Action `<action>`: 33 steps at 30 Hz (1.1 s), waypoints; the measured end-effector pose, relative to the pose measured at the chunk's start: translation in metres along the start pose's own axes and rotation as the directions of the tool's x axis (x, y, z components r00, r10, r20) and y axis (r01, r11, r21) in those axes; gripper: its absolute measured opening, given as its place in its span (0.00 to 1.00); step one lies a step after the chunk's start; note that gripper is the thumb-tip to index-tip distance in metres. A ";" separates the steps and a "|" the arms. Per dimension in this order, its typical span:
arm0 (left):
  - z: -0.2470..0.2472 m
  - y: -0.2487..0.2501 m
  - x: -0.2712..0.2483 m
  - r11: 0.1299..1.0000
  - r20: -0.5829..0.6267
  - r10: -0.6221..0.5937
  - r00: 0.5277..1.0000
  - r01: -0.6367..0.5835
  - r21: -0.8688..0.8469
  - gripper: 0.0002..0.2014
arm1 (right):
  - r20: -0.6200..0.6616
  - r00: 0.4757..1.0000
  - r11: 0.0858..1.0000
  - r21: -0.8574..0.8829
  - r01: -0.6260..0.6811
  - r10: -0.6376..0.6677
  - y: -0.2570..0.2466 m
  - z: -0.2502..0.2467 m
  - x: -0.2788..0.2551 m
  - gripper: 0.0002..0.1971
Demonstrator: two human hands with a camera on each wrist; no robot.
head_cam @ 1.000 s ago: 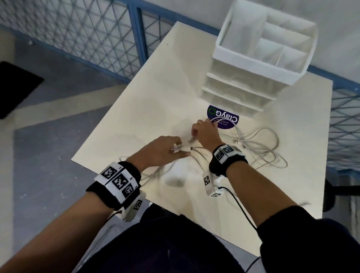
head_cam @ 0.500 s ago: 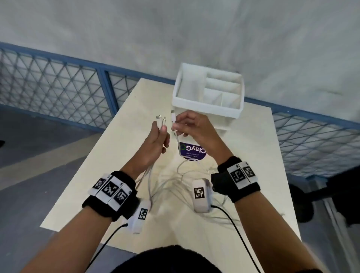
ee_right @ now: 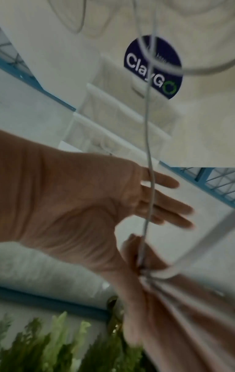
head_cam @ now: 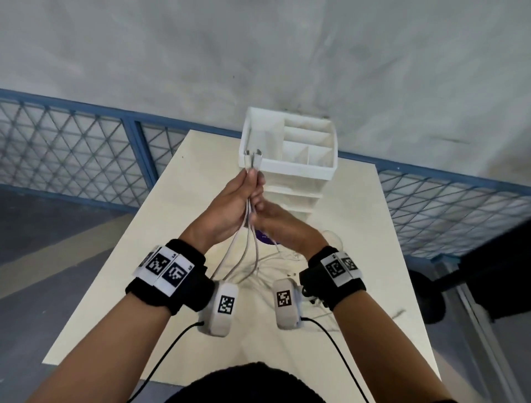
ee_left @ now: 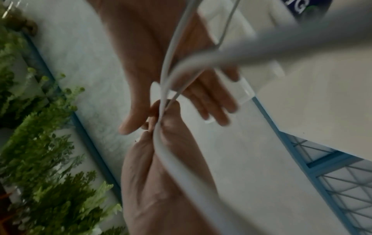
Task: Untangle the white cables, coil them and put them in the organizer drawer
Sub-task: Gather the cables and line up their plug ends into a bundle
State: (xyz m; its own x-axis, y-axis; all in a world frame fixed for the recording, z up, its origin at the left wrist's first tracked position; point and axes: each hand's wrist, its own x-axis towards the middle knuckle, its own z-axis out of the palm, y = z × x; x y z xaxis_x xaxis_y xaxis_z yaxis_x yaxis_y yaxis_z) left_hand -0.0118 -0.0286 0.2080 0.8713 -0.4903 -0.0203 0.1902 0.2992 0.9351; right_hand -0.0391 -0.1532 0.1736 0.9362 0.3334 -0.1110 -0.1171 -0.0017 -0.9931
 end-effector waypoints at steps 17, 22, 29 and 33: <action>-0.027 0.046 -0.008 0.954 -0.004 0.295 0.956 -0.295 -0.047 0.12 | 0.050 0.999 0.986 -0.165 0.028 -0.020 -0.020 0.017 -0.009 0.19; -0.022 0.035 -0.010 0.961 0.035 0.275 0.961 -0.274 -0.023 0.11 | 0.121 0.993 0.993 -0.115 0.027 -0.013 -0.030 0.036 -0.003 0.04; -0.053 0.065 -0.021 0.926 -0.115 0.374 0.920 -0.377 -0.007 0.11 | -0.023 0.993 0.948 -0.296 -0.117 0.116 0.009 -0.017 -0.042 0.17; -0.072 0.065 -0.027 0.895 -0.133 0.411 0.902 -0.371 0.249 0.12 | -0.229 0.971 0.915 -0.374 -0.154 0.070 0.025 -0.048 -0.059 0.26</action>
State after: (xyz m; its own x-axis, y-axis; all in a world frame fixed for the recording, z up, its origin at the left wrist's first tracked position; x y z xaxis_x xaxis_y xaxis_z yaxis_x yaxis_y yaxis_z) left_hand 0.0094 0.0633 0.2432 0.9240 -0.2106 0.3191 -0.2659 0.2458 0.9321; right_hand -0.0810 -0.2181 0.1538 0.9766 0.1081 -0.1859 -0.1275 -0.4051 -0.9054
